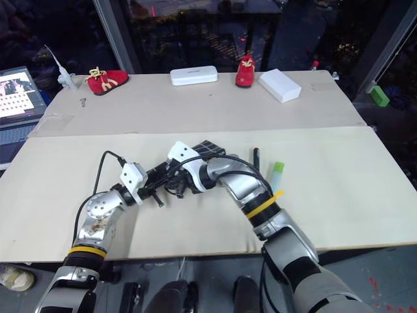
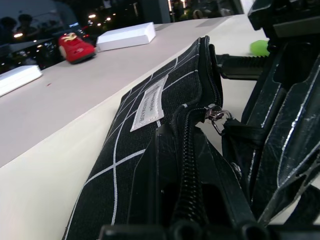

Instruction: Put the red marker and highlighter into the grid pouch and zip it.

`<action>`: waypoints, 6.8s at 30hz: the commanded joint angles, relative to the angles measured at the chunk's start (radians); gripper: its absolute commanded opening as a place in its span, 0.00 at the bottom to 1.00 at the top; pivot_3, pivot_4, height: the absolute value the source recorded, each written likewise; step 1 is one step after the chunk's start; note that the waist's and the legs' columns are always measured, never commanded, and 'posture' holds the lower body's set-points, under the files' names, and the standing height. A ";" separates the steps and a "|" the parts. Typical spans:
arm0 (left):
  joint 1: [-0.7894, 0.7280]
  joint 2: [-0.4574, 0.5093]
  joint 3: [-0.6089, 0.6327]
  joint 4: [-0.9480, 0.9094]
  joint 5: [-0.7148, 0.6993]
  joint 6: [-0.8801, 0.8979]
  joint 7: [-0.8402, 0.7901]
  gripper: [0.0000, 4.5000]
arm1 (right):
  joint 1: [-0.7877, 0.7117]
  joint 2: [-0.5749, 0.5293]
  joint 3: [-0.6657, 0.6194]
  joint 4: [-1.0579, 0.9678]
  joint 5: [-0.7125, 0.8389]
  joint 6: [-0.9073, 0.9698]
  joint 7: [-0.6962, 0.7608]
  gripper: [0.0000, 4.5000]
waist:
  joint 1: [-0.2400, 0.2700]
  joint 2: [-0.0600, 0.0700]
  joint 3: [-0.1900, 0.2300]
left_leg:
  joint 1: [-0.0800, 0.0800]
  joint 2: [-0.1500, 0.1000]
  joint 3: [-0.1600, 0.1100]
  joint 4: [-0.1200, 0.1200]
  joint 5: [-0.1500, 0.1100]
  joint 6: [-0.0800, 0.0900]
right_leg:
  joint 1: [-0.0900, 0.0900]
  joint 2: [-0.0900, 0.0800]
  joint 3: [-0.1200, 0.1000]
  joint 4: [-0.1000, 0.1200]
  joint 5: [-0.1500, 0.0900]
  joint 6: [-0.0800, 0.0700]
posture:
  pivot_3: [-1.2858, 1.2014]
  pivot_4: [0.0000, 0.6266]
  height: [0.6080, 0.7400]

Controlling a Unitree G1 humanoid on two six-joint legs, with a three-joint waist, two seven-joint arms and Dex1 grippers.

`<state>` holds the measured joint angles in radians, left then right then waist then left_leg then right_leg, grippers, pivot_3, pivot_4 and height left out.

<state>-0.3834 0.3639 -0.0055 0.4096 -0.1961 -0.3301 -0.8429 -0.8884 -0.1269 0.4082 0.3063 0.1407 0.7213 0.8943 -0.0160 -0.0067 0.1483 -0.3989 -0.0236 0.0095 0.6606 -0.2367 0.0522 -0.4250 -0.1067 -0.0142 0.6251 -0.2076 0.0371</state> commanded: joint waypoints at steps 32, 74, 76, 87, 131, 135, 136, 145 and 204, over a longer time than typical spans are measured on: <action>0.015 -0.038 -0.017 -0.034 -0.002 -0.026 0.010 0.00 | 0.334 -0.434 -0.564 -0.511 0.116 0.478 -0.487 0.73 | 0.009 -0.001 0.000 | -0.002 0.000 0.001 0.000 0.000 0.001 | 0.002 -0.001 0.001 -0.012 0.001 -0.001 | 0.52 0.24 1.00; -0.019 0.009 0.010 -0.009 -0.043 -0.008 -0.066 0.00 | 0.411 -0.559 -0.491 -0.482 0.014 -0.174 -0.381 0.23 | 0.011 -0.003 -0.001 | 0.007 0.001 0.002 0.000 -0.001 0.002 | 0.013 0.001 0.001 -0.014 0.000 0.001 | 0.52 0.24 1.00; -0.020 0.005 0.008 -0.004 -0.039 -0.012 -0.066 0.00 | 0.417 -0.616 -0.413 -0.502 -0.018 -0.256 -0.278 0.23 | 0.007 -0.003 -0.001 | 0.007 0.002 0.002 0.000 -0.001 0.003 | 0.013 0.002 0.001 -0.014 0.000 0.001 | 0.52 0.24 1.00; 0.031 -0.014 -0.006 -0.103 -0.033 0.015 -0.031 0.00 | 0.249 -0.602 -0.098 -0.331 -0.236 -0.515 -0.073 0.23 | 0.005 -0.004 -0.001 | 0.009 0.003 0.003 0.000 -0.001 0.002 | 0.014 0.002 0.002 -0.014 0.000 0.000 | 0.52 0.24 1.00; -0.023 -0.017 -0.021 -0.059 -0.034 0.024 -0.098 0.00 | -0.057 -0.333 0.010 0.206 -0.471 -1.153 -0.152 0.72 | 0.003 -0.004 -0.001 | 0.000 0.002 0.003 0.001 0.000 0.000 | 0.003 0.003 0.002 -0.010 0.002 -0.001 | 0.52 0.24 1.00; -0.020 -0.017 -0.020 -0.058 -0.035 0.024 -0.093 0.00 | 0.031 -0.408 -0.154 0.011 -0.170 -0.908 0.041 0.72 | 0.009 -0.004 -0.001 | 0.000 0.003 0.002 0.000 0.000 0.001 | 0.003 0.002 0.001 -0.011 0.002 -0.001 | 0.52 0.24 1.00; -0.019 -0.017 -0.020 -0.059 -0.035 0.023 -0.092 0.00 | 0.059 -0.431 -0.192 -0.060 -0.089 -0.786 0.092 0.72 | 0.009 -0.004 -0.001 | -0.001 0.003 0.002 0.001 0.000 0.001 | 0.003 0.002 0.001 -0.011 0.002 -0.001 | 0.52 0.24 1.00; -0.002 -0.010 -0.014 -0.065 -0.039 0.026 -0.088 0.00 | 0.168 -0.513 -0.378 -0.322 0.147 -0.034 -0.058 0.72 | 0.007 -0.004 -0.001 | 0.001 0.004 0.002 0.000 -0.001 0.001 | 0.004 0.001 0.002 -0.012 0.003 -0.003 | 0.52 0.24 1.00; -0.007 0.006 -0.012 -0.065 -0.054 0.040 -0.103 0.00 | 0.304 -0.693 -0.182 -0.405 -0.266 -0.783 -0.067 0.11 | 0.004 -0.003 -0.001 | 0.000 0.003 0.005 0.001 -0.001 0.001 | 0.004 0.004 0.003 -0.015 0.005 0.000 | 0.52 0.24 1.00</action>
<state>-0.3764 0.3700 -0.0203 0.3651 -0.2365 -0.2841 -0.9424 -0.5694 -0.7942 0.2280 -0.0757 -0.0728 0.0379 0.8146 -0.0117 -0.0100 0.1473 -0.3984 -0.0201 0.0145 0.6620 -0.2372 0.0536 -0.4207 -0.1027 -0.0108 0.6108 -0.2030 0.0370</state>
